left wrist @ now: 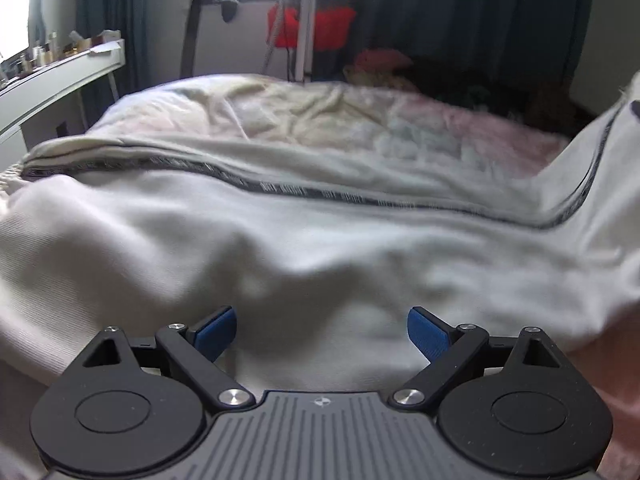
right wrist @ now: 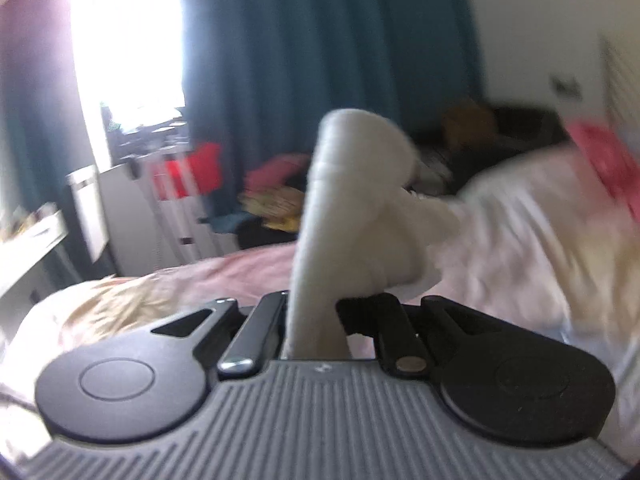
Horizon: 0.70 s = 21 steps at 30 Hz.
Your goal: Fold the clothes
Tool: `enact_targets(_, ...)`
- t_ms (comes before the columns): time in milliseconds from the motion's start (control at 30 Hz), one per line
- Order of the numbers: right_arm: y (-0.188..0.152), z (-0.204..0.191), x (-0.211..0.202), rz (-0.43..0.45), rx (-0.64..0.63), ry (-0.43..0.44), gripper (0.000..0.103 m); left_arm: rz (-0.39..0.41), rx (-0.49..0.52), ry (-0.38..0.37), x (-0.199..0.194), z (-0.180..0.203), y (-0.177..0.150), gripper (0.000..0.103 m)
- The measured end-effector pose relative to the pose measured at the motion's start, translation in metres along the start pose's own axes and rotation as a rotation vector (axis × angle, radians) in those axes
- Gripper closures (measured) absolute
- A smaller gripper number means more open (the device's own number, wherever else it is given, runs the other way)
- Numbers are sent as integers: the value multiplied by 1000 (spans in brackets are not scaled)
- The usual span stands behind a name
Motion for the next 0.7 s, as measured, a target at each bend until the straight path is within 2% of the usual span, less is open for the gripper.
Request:
enact_targets(33,-3,-21,-1,7,-67,20,92,-1,-7,-7,-2,-3,2,9)
enact_targets(133,-32,-89,-3,15,-320,94,92,15,-111,-52,-12,-26,12,9)
enact_targets(267,-102,-159,0,-47,-541,244,92,43,-245,-169,-25,-50,19,9)
enact_targets(367,-158,-184,10,-191,-553,374,93,60,-316,-265,-30,-60,20,7)
enact_targets(433,-187,-190,19,-281,-559,394,92,56,-329,-305,-27,-59,20,7)
enact_targets(533,-191,-180,27,-283,-520,408,92,40,-335,-321,-20,-54,20,7)
enact_targets(700,-176,-200,12,-206,-513,428,92,59,-344,-326,-9,-48,24,7)
Point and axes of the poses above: each gripper's, at about its wrist camera, not at the fingertips, and x roughly the way its jaws point, z to its right, y to its top, the point moved 1 cm from there along x, roughly the way its jaws point, and after that the axes turned 12 degrees about y, right-handed, at the moved point
